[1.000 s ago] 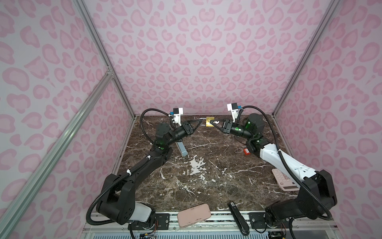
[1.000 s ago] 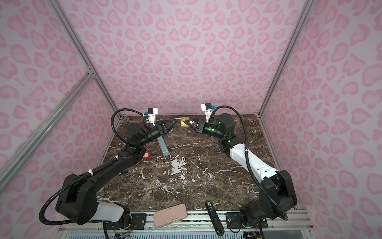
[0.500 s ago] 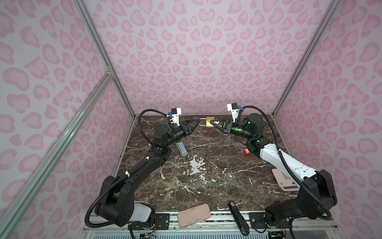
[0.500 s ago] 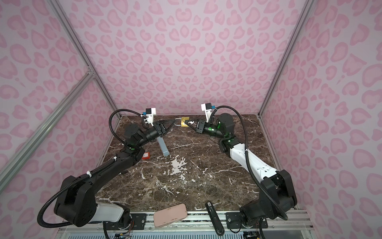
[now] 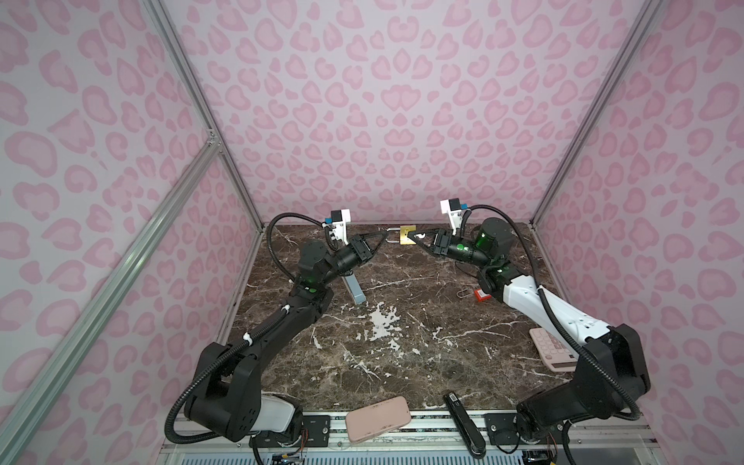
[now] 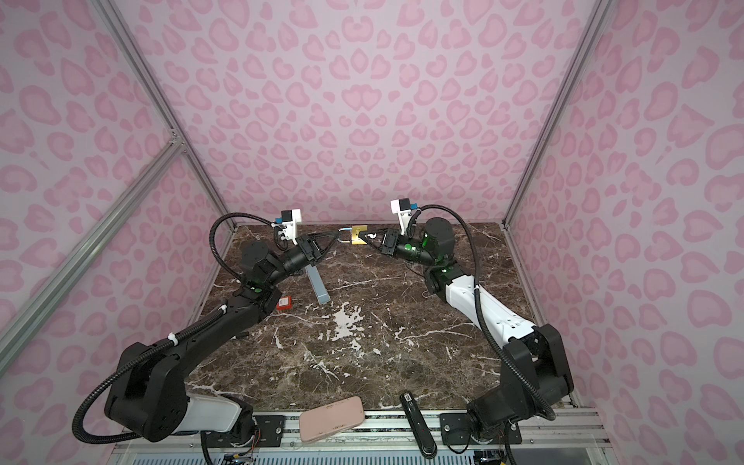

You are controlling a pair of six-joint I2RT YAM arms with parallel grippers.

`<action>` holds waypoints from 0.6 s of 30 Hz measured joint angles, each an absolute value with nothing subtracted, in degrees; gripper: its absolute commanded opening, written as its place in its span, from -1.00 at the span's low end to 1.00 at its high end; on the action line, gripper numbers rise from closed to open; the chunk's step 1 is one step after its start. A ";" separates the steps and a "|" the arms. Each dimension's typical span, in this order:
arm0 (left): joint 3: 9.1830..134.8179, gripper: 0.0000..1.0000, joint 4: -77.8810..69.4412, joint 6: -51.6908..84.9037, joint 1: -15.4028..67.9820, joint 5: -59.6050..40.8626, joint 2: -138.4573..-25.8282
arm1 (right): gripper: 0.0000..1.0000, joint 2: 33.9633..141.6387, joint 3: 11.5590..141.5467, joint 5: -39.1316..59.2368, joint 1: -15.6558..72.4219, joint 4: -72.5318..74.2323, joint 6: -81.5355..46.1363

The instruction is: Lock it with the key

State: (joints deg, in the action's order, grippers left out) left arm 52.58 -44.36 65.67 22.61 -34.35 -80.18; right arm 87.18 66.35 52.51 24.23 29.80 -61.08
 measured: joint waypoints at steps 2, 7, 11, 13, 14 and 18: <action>52.21 -0.92 -44.75 64.90 22.55 -33.80 -79.55 | -1.00 88.20 66.35 53.17 24.40 33.19 -64.84; 52.23 -0.92 -45.71 63.83 22.44 -32.99 -78.46 | -1.00 89.27 66.43 52.75 25.39 38.54 -68.64; 52.25 -0.92 -46.78 63.75 22.46 -32.93 -78.41 | -1.00 90.17 65.67 51.86 25.91 43.09 -70.98; 52.31 -0.92 -46.83 63.77 22.50 -32.69 -78.52 | -1.00 90.52 65.56 51.29 26.04 44.21 -71.16; 52.45 -0.92 -46.98 63.86 22.52 -32.64 -78.63 | -1.00 90.56 65.56 51.03 26.11 44.42 -70.98; 52.95 -0.92 -47.03 64.45 22.59 -32.86 -78.96 | -1.00 90.41 66.15 50.50 26.30 43.16 -67.51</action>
